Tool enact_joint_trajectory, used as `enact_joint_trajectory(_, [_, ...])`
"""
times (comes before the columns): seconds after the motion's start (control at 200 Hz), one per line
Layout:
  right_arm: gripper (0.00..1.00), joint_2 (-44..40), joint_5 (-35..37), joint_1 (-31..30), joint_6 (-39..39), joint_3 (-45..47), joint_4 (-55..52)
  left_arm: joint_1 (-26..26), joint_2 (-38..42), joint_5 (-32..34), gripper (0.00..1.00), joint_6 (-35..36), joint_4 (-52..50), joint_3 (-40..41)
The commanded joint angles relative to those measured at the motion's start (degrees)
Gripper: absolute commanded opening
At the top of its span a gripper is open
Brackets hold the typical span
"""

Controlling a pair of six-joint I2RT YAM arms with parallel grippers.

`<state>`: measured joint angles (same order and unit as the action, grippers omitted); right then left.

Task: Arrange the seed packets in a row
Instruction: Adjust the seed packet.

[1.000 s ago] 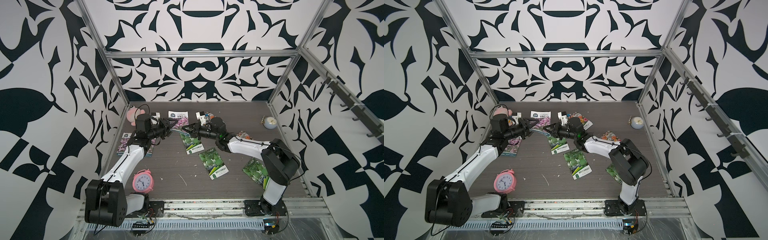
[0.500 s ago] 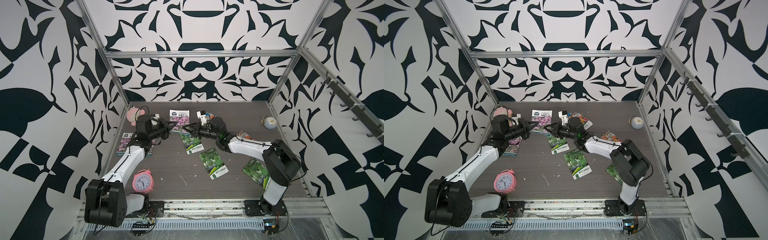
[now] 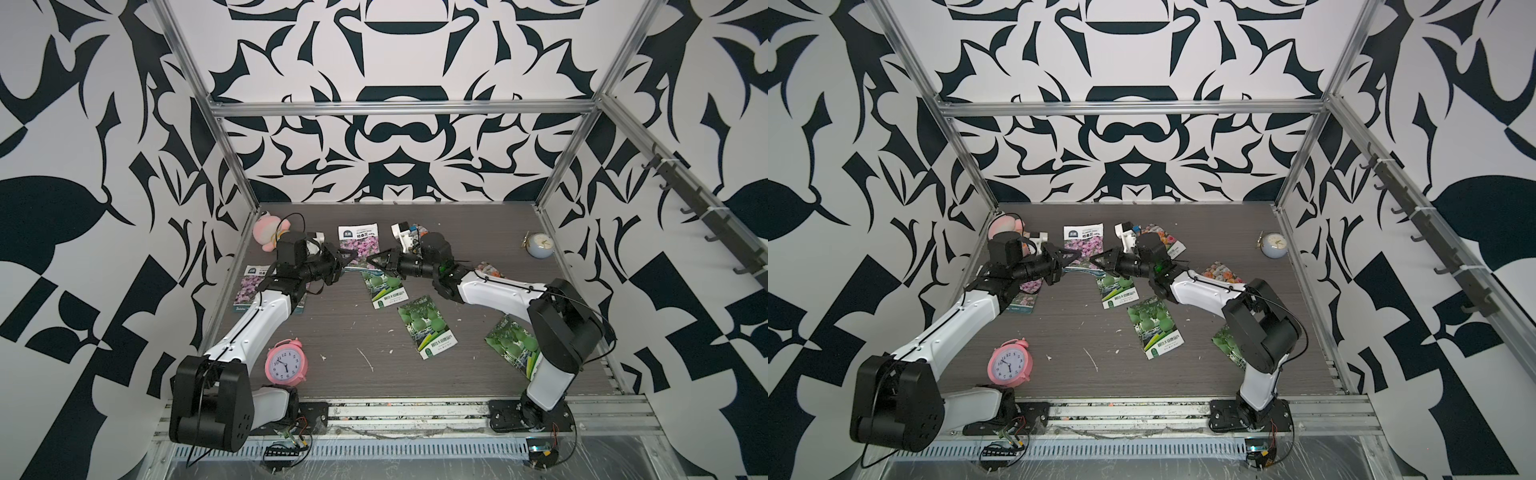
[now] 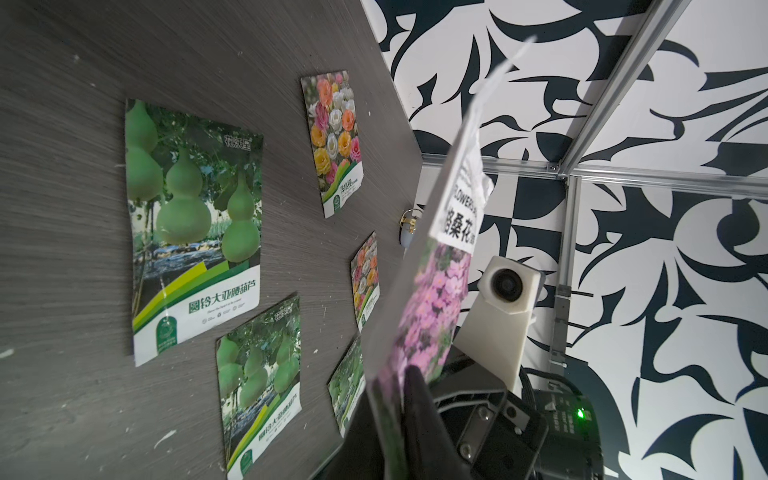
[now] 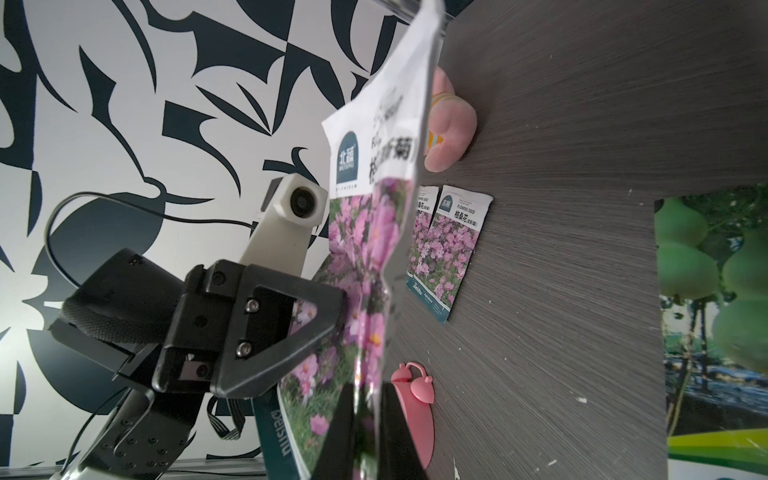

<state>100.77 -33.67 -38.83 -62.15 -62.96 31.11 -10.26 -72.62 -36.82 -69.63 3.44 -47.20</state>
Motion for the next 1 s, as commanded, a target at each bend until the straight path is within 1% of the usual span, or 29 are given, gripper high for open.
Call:
enact_joint_trajectory(0.0, [0.0,-1.02,0.21,1.85,3.56,-1.05,-2.13,0.42,0.99,-2.26,0.22,3.04,-2.38,-3.08])
enact_joint_trajectory(0.075, [0.0,-1.08,-0.33,1.82,2.91,-0.85,-1.32,0.42,0.71,-2.27,0.28,3.4,-2.48,-3.09])
enact_joint_trajectory(0.135, [0.0,-1.08,-0.64,1.83,2.91,-0.89,-1.32,0.36,0.43,-2.22,0.38,3.55,-2.32,-3.07])
enact_joint_trajectory(0.225, [0.0,-1.01,-0.88,1.83,3.09,-0.76,-1.37,0.24,0.09,-2.38,0.55,3.52,-1.8,-3.07])
enact_joint_trajectory(0.34, [0.0,-0.87,-0.97,1.76,3.08,-0.63,-0.97,-0.26,0.04,-1.87,0.81,3.53,-1.43,-3.08])
enact_joint_trajectory(0.385, [0.0,-0.75,-1.05,1.54,3.33,-0.74,-0.96,-0.82,0.07,-1.53,0.84,3.53,-0.97,-2.91])
enact_joint_trajectory(0.395, [0.0,-0.75,-1.09,1.51,3.41,-0.8,-1.01,-0.99,0.03,-1.44,0.88,3.46,-0.87,-2.92])
enact_joint_trajectory(0.405, [0.0,-0.69,-1.1,1.53,3.43,-0.84,-1.09,-1.1,0.05,-1.36,0.89,3.45,-0.71,-2.9])
enact_joint_trajectory(0.45, [0.0,-0.51,-1.2,1.33,3.3,-0.91,-0.9,-1.79,0.04,-0.84,0.92,3.49,-0.31,-2.98])
enact_joint_trajectory(0.465, [0.0,-0.47,-1.22,1.28,3.27,-0.91,-0.68,-2.12,-1.64,-0.74,0.93,3.55,-0.17,-3.03])
enact_joint_trajectory(0.505, [0.0,-0.37,-1.31,1.13,3.01,-0.85,0.29,-2.79,-2.22,-0.54,0.96,3.53,0.44,-3.2])
enact_joint_trajectory(0.535, [0.0,-0.37,-1.31,0.97,2.7,-0.72,1.2,-3.2,-2.57,-0.46,1.0,3.66,0.67,-3.31])
enact_joint_trajectory(0.66, [0.0,-0.38,-0.76,0.67,1.77,-0.24,3.17,-4.02,-3.58,0.07,1.0,3.53,1.43,-3.56])
enact_joint_trajectory(0.765, [0.0,-0.99,1.41,0.6,3.58,0.24,0.61,-4.04,-3.46,0.52,0.99,3.72,1.48,-3.51])
enact_joint_trajectory(0.925, [0.0,-1.71,4.62,-0.73,12.16,0.03,-7.29,-4.06,-3.12,1.5,0.99,2.53,2.74,-3.7])
enact_joint_trajectory(0.995, [0.0,-1.7,5.67,-1.87,15.84,0.02,-9.84,-3.98,-2.36,3.95,0.99,0.43,4.17,-3.05])
